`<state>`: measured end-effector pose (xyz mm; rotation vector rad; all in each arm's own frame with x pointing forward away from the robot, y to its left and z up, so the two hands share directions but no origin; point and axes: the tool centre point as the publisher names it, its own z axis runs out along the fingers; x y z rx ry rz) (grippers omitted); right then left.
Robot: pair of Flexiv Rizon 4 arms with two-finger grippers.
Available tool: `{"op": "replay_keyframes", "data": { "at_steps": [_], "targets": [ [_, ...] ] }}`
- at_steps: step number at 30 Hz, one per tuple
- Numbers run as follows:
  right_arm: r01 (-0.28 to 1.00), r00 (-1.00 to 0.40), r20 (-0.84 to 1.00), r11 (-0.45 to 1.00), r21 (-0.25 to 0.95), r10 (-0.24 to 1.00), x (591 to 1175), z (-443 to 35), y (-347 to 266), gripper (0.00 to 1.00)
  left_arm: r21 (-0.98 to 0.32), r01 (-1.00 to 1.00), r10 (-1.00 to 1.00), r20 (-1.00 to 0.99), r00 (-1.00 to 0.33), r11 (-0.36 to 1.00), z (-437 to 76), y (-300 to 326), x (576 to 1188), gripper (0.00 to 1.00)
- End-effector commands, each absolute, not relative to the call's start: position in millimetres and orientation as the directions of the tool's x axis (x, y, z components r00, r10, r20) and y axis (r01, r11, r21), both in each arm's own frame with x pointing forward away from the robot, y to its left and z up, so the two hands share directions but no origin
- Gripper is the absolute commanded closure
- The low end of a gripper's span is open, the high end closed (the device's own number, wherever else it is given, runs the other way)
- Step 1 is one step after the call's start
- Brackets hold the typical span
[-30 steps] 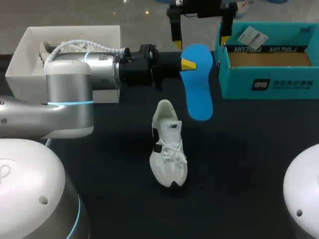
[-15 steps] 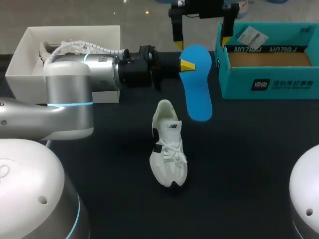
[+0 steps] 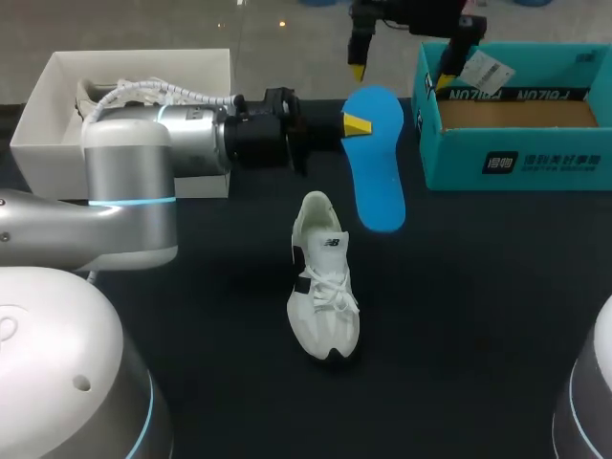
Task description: Take the shoe out of the shoebox, open the shoe tongue, remove and reinsert the insole, then place the shoe into the shoebox
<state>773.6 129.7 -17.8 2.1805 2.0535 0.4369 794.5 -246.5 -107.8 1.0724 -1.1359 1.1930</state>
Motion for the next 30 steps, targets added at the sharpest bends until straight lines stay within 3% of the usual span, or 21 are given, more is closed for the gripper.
{"op": "replay_keyframes", "data": {
  "at_steps": [1,10,30],
  "targets": [
    [0.933,-0.095,0.515,-0.104,0.345,0.852,767,-34,104,0.0,0.039,-0.996,0.14,0.989,0.051,0.086,-108,-245,796,1.0],
    [0.924,-0.177,0.705,-0.13,0.358,0.686,772,-51,102,0.0,0.037,-0.996,0.142,0.989,0.049,0.082,-108,-241,797,1.0],
    [0.927,-0.249,0.887,-0.171,0.335,0.39,768,-69,91,0.0,0.032,-0.996,0.152,0.987,0.045,0.084,-105,-237,797,1.0]
  ]
}}
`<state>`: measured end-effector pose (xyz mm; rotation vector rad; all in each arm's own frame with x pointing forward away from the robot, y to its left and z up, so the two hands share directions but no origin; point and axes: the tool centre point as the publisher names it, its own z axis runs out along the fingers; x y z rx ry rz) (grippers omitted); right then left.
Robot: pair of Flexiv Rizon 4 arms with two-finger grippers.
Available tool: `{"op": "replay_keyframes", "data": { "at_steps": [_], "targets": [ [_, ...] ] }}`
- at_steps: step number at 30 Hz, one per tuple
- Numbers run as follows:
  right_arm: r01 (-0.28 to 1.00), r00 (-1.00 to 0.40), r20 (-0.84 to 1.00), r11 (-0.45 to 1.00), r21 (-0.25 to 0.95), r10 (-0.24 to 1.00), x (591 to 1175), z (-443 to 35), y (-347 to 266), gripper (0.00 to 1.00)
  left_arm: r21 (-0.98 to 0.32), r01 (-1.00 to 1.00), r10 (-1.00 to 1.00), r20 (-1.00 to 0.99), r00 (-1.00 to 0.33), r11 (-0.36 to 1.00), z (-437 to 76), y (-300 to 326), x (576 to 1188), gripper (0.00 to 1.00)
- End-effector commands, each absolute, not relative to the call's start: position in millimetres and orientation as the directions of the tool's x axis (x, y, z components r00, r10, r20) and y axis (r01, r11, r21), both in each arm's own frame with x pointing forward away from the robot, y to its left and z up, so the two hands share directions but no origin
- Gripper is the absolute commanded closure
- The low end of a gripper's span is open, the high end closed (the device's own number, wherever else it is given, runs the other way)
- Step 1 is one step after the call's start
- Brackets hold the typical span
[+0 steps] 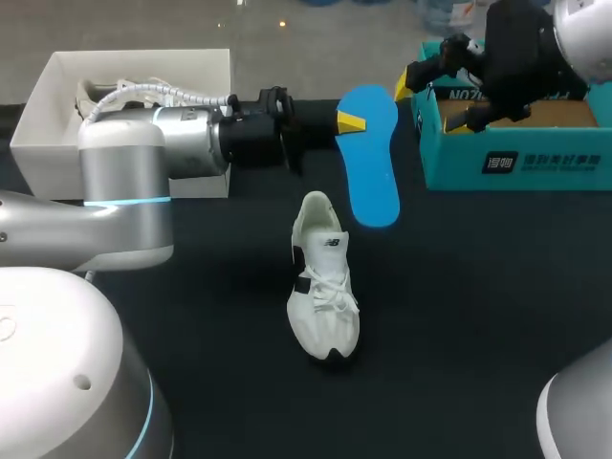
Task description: Take the shoe out of the shoebox, open the shoe tongue, remove and reinsert the insole, then place the shoe into the shoebox
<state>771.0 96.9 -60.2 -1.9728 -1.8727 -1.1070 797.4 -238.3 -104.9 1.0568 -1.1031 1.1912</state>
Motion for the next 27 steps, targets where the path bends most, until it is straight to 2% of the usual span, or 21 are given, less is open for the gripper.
{"op": "replay_keyframes", "data": {
  "at_steps": [1,6,11,13,25,27],
  "targets": [
    [0.929,-0.246,0.886,-0.167,0.332,0.393,767,-69,91,0.0,0.031,-0.996,0.152,0.987,0.044,0.085,-105,-237,797,1.0],
    [0.935,-0.268,0.912,-0.146,0.324,0.309,761,-71,89,0.0,0.029,-0.996,0.152,0.987,0.043,0.088,-105,-236,797,1.0],
    [0.947,-0.292,0.941,-0.086,0.309,0.173,754,-74,90,0.0,0.029,-0.995,0.152,0.987,0.043,0.092,-105,-234,799,1.0],
    [0.962,-0.251,0.951,-0.062,0.266,0.182,753,-77,90,0.0,0.03,-0.995,0.152,0.987,0.044,0.091,-105,-233,799,1.0],
    [0.962,-0.251,0.951,-0.062,0.266,0.182,753,-77,90,0.0,0.023,-0.996,0.16,0.986,0.037,0.091,-101,-231,796,1.0],
    [0.958,-0.271,0.955,-0.068,0.28,0.116,754,-83,89,0.0,0.019,-0.996,0.162,0.986,0.034,0.092,-99,-231,796,1.0]
  ]
}}
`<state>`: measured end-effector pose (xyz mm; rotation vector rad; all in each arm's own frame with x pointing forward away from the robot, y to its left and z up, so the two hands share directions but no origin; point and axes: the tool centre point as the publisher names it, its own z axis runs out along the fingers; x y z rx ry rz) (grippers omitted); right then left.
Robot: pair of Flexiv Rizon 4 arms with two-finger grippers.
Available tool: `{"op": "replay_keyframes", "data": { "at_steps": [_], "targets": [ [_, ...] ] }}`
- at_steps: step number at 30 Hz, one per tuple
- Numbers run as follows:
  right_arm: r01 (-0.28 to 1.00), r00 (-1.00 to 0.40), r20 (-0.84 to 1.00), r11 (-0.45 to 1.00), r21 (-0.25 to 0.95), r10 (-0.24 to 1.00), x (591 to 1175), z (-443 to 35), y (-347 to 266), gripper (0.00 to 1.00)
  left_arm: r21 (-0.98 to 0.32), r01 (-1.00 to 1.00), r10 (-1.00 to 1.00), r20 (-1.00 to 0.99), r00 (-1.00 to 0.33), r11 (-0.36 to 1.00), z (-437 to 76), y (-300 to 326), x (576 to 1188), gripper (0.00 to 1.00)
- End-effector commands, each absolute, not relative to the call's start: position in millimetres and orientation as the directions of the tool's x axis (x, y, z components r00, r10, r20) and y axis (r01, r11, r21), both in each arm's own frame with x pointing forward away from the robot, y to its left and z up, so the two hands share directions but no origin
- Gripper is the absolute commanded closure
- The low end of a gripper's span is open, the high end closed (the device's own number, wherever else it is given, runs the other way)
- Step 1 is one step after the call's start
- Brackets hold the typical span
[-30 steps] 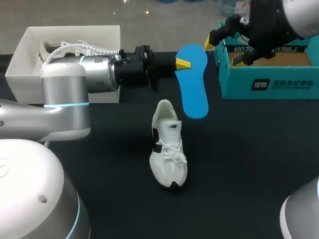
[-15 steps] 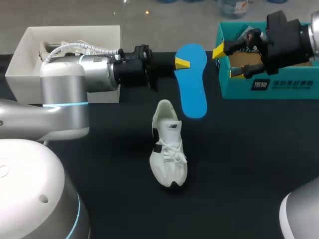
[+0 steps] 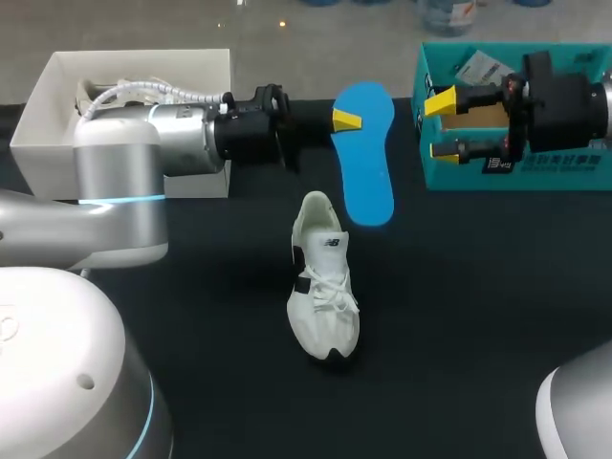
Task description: Take the shoe out of the shoebox, open the shoe tongue, remove and reinsert the insole, then place the shoe into the shoebox
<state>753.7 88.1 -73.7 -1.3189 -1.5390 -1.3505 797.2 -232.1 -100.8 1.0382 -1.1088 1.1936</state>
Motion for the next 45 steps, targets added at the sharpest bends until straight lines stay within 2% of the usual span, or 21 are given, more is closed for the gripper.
{"op": "replay_keyframes", "data": {
  "at_steps": [1,20,23,28,31,32,40,45],
  "targets": [
    [0.958,-0.27,0.954,-0.067,0.28,0.133,754,-85,88,0.0,0.016,-0.996,0.162,0.986,0.031,0.093,-98,-231,796,1.0],
    [0.964,-0.251,0.962,-0.064,0.259,0.111,752,-105,81,0.0,0.003,-0.995,0.148,0.989,0.017,0.095,-97,-231,795,1.0],
    [0.964,-0.251,0.962,-0.064,0.259,0.111,752,-105,81,0.0,-0.031,-0.996,0.135,0.991,-0.019,0.086,-99,-229,795,1.0],
    [0.964,-0.251,0.962,-0.064,0.259,0.111,752,-105,81,0.0,-0.21,-0.978,0.142,0.969,-0.204,0.023,-101,-227,796,1.0],
    [0.964,-0.251,0.962,-0.064,0.259,0.111,752,-105,81,0.0,-0.513,-0.858,0.1,0.852,-0.514,-0.04,-103,-227,799,1.0],
    [0.964,-0.251,0.962,-0.064,0.259,0.111,752,-105,81,0.0,-0.578,-0.815,0.091,0.81,-0.579,-0.046,-103,-228,800,1.0],
    [0.964,-0.251,0.962,-0.064,0.259,0.111,752,-105,81,0.0,-0.829,-0.557,0.055,0.555,-0.83,-0.047,-91,-230,802,1.0],
    [0.964,-0.251,0.962,-0.064,0.259,0.111,752,-105,81,0.0,-0.922,-0.375,0.07,0.37,-0.927,-0.1,-89,-226,804,1.0]
  ]
}}
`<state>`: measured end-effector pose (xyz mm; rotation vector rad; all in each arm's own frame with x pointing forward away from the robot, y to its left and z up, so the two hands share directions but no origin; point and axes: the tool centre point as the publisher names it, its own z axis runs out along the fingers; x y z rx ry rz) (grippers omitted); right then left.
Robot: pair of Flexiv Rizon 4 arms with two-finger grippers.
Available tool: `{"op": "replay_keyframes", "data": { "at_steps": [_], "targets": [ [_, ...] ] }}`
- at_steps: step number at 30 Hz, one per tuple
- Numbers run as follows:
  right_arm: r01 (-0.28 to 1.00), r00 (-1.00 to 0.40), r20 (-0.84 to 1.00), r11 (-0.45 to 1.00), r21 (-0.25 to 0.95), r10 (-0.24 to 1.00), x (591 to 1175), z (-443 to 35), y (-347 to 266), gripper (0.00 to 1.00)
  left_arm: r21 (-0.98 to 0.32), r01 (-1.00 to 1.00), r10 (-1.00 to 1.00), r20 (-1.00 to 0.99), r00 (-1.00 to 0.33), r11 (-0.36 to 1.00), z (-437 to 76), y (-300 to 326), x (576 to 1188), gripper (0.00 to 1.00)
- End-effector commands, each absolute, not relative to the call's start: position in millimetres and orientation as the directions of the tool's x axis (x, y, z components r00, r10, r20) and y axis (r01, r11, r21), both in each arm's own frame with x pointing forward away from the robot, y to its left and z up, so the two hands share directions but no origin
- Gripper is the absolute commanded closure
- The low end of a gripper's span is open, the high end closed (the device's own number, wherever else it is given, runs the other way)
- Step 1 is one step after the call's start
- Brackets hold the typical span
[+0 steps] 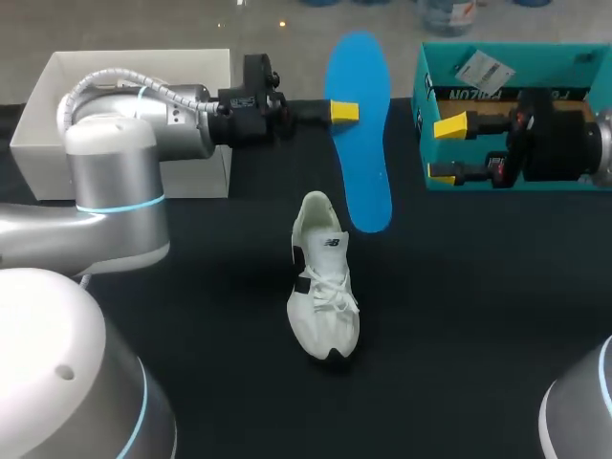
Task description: Take the shoe out of the shoebox, open the shoe tongue, remove and reinsert the insole, then place the shoe into the shoebox
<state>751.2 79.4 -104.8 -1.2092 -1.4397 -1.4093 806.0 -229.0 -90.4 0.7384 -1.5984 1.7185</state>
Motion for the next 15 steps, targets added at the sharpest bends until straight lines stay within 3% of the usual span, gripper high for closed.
{"op": "replay_keyframes", "data": {
  "at_steps": [1,14,15],
  "targets": [
    [0.964,-0.251,0.962,-0.064,0.259,0.111,752.0,-104.9,81.0,0.0,-0.919,-0.383,0.069,0.378,-0.923,-0.096,-88.2,-225.5,803.8,1.0],
    [0.964,-0.251,0.962,-0.064,0.259,0.111,752.0,-104.9,81.0,0.0,-0.919,-0.383,0.069,0.378,-0.923,-0.096,-88.2,-225.5,803.8,1.0],
    [0.964,-0.251,0.962,-0.064,0.259,0.111,752.0,-104.9,81.0,0.0,-0.958,-0.271,0.071,0.265,-0.962,-0.096,-87.1,-224.8,802.9,1.0]
  ]
}}
